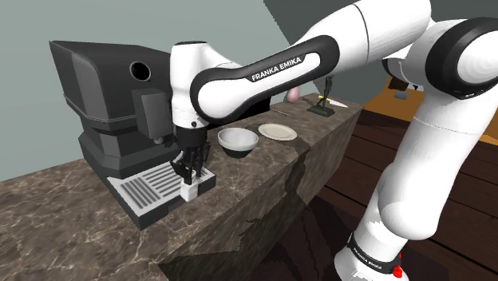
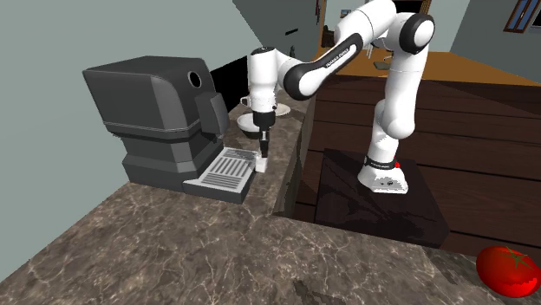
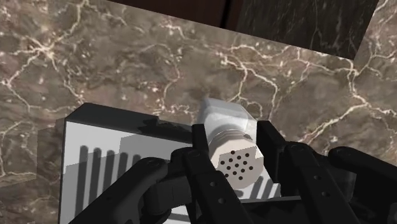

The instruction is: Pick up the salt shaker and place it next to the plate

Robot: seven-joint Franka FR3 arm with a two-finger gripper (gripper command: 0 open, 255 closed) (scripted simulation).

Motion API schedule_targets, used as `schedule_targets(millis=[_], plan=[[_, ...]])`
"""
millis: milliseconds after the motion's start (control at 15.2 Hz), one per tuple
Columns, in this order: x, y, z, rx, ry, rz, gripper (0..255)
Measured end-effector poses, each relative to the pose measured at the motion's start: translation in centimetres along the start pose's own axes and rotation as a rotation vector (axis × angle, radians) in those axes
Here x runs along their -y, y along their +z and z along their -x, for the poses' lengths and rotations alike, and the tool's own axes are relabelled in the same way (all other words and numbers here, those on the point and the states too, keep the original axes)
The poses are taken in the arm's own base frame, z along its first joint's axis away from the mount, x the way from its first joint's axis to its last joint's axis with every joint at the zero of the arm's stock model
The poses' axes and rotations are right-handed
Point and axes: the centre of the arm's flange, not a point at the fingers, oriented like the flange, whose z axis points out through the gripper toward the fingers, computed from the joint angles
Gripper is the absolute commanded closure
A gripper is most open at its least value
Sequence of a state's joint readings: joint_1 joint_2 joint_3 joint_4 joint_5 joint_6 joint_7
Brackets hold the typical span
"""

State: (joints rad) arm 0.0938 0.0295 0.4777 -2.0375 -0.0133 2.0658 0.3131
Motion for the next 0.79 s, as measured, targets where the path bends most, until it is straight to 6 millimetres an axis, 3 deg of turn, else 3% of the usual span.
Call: schedule_targets(millis=[792], plan=[[0.0, -6.1, -0.1, 0.000, 0.000, 0.000, 255]])
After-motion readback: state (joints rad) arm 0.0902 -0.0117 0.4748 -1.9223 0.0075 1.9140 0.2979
